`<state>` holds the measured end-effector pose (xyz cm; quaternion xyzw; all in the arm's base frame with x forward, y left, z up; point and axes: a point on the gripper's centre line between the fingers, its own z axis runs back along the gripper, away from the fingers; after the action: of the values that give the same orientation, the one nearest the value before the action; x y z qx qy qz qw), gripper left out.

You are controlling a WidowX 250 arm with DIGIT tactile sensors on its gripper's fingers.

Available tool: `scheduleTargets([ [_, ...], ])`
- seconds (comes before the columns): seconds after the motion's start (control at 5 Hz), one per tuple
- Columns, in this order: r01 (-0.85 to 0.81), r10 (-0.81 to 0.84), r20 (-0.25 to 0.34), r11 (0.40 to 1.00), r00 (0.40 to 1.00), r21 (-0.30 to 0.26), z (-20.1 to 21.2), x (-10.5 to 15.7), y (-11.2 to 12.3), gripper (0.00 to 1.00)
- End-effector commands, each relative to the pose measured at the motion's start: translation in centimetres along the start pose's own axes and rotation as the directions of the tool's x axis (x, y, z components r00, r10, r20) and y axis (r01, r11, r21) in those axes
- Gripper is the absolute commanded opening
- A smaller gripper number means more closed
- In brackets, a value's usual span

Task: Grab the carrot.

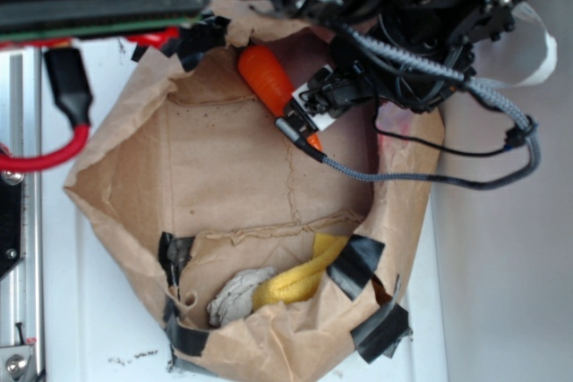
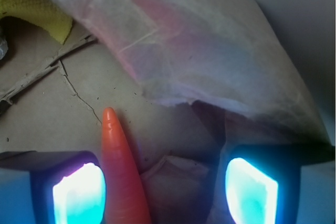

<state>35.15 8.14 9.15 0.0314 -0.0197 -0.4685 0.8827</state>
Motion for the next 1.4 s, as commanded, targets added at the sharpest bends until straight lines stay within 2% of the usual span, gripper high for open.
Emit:
scheduleTargets([
  [0.0,0.2,-0.2,0.209,0.98,0.957,0.02,8.8,1.1,-1.8,1.0],
  [0.2,0.254,-0.258,0.224,0.966,0.94,0.046,9.7,0.7,-3.5,1.0],
  [0.4,0.322,-0.342,0.221,0.939,0.914,0.12,8.6,-0.3,-5.5,1.0],
  [0.6,0.362,-0.391,0.19,0.917,0.901,0.167,6.4,-1.0,-6.3,1.0],
  [1.0,0.312,-0.331,0.067,0.927,0.941,0.209,2.2,-0.6,-4.1,1.0],
  [1.2,0.28,-0.294,0.039,0.936,0.955,0.212,1.1,-0.9,-2.9,1.0],
])
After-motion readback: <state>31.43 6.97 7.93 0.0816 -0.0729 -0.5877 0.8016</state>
